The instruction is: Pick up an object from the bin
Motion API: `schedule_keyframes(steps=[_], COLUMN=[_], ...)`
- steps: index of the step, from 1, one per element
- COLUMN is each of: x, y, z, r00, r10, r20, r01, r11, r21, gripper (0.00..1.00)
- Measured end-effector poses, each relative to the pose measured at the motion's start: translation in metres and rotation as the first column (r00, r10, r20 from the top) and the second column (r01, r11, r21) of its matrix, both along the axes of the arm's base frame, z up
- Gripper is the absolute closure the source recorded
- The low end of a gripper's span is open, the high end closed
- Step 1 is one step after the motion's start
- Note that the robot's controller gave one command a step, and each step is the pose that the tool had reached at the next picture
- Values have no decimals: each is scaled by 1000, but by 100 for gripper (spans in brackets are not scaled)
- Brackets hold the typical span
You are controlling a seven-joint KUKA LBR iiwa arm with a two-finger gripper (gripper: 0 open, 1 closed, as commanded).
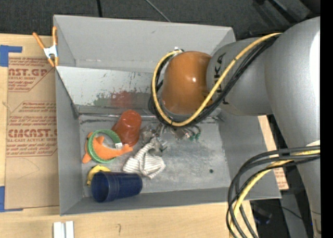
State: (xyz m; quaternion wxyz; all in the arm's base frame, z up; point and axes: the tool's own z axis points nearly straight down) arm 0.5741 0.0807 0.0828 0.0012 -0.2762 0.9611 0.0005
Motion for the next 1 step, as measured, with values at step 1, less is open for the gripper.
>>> schedule_keyframes(steps=[1], x=[2], y=[4], z=[44], r00=[1000], r10=[11], r20=[-8], r01=[-11], r11=[1000], r21=[-2], gripper=[100])
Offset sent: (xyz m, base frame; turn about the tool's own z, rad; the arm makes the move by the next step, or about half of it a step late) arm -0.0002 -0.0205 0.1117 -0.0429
